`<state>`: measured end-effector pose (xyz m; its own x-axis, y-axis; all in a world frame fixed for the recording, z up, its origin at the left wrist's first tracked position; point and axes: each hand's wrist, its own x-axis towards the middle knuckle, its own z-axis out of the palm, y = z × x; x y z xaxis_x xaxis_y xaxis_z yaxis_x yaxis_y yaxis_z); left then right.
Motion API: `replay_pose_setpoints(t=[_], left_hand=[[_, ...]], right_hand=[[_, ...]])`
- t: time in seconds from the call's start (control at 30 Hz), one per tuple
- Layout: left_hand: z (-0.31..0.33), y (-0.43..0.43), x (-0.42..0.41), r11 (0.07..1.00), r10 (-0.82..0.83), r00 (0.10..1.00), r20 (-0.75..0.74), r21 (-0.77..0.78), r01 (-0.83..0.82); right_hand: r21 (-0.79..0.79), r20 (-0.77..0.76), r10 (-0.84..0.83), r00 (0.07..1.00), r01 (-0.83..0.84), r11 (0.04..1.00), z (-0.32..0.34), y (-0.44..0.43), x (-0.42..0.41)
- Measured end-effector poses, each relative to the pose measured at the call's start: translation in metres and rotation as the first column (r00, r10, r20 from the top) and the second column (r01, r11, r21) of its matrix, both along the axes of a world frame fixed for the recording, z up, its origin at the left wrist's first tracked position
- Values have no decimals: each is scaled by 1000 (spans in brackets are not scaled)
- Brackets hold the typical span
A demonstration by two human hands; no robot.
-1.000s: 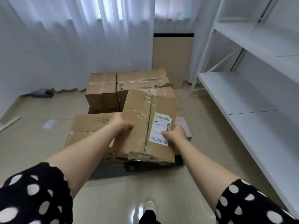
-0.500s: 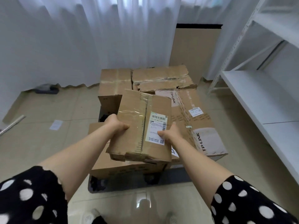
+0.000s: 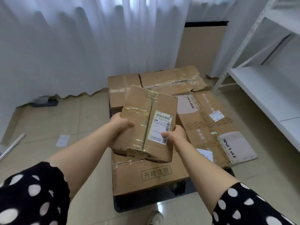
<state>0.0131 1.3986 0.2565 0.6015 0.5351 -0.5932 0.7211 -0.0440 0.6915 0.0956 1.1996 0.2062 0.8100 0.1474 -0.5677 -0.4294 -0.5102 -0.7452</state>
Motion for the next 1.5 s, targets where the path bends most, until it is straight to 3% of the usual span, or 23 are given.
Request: replay_pose_setpoints(t=[0.2, 0.37, 0.63, 0.77, 0.83, 1.0, 1.13, 1.37, 1.5], left_hand=[[-6, 62, 22, 999, -4, 999, 35, 47, 2], [-31, 125, 60, 998, -4, 996, -93, 67, 10], [-106, 283, 163, 977, -207, 971, -117, -78, 199], [-131, 350, 205, 947, -255, 949, -185, -249, 206], [-147, 374, 226, 942, -266, 943, -202, -260, 210], [-186, 405, 270, 958, -263, 961, -85, -143, 249], [-216, 421, 292, 958, -286, 955, -76, 13, 287], [-246, 424, 296, 961, -238, 971, -27, 139, 240], [-241, 412, 291, 903, -245, 959, -142, 326, 279]], right_hand=[[17, 22, 76, 997, -77, 997, -21, 63, 30], [54, 1, 57, 998, -57, 997, -43, 120, 58], [129, -156, -227, 961, 248, 960, -111, 264, 122], [141, -187, -314, 931, 342, 929, -143, 332, 160], [127, -187, -351, 918, 377, 917, -159, 355, 178], [155, -202, -413, 888, 445, 882, -190, 387, 220], [203, -153, -406, 901, 431, 879, -208, 403, 238], [139, -100, -409, 907, 419, 897, -224, 414, 236], [51, -60, -309, 949, 312, 949, -207, 418, 226]])
